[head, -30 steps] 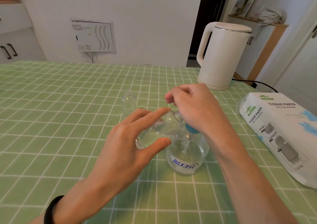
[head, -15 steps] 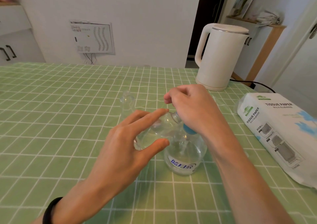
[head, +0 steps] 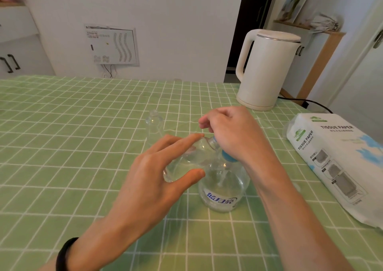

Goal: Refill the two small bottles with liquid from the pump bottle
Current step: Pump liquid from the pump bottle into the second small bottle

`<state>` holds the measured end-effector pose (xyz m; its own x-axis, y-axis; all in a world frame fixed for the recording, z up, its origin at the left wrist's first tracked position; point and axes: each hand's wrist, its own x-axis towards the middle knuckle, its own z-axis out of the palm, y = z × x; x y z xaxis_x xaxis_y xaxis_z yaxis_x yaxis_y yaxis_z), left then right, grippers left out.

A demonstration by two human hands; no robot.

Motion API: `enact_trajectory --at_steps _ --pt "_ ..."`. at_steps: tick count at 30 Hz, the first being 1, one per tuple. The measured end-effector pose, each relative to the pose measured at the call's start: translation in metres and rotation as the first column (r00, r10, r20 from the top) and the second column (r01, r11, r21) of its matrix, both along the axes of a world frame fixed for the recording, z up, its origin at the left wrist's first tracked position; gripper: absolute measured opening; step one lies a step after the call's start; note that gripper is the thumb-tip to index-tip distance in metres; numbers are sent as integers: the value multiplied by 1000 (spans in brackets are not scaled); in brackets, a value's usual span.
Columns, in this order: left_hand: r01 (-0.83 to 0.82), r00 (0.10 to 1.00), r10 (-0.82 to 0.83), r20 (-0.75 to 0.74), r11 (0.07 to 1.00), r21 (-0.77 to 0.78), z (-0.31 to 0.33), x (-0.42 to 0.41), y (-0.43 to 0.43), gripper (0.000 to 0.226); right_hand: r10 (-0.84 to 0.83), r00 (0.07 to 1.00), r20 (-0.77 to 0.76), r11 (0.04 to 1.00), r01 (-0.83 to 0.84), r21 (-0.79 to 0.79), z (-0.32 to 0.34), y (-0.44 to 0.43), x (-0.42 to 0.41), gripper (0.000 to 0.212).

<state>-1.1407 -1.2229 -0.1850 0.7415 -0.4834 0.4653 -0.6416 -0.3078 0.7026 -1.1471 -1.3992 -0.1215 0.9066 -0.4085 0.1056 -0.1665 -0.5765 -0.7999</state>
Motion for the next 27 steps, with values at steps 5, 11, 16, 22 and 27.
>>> enact_trajectory --at_steps 5,11,16,22,27 --pt "-8 1000 8 8 1000 -6 0 0 0 57 6 999 40 1000 -5 -30 2 0 -1 38" --pt "11 1000 -11 -11 1000 3 -2 3 0 62 -30 1000 -2 999 30 -25 0 -1 4 35" --pt "0 1000 0 -3 1000 2 -1 -1 -1 61 -26 1000 -11 1000 26 -16 -3 -1 2 35" --pt "-9 1000 9 5 1000 -12 -2 -3 -1 59 -4 998 58 1000 5 -12 -1 -1 1 38" --pt "2 1000 -3 -6 1000 -13 -2 1 -1 59 -7 999 40 1000 9 -29 0 -1 3 37"
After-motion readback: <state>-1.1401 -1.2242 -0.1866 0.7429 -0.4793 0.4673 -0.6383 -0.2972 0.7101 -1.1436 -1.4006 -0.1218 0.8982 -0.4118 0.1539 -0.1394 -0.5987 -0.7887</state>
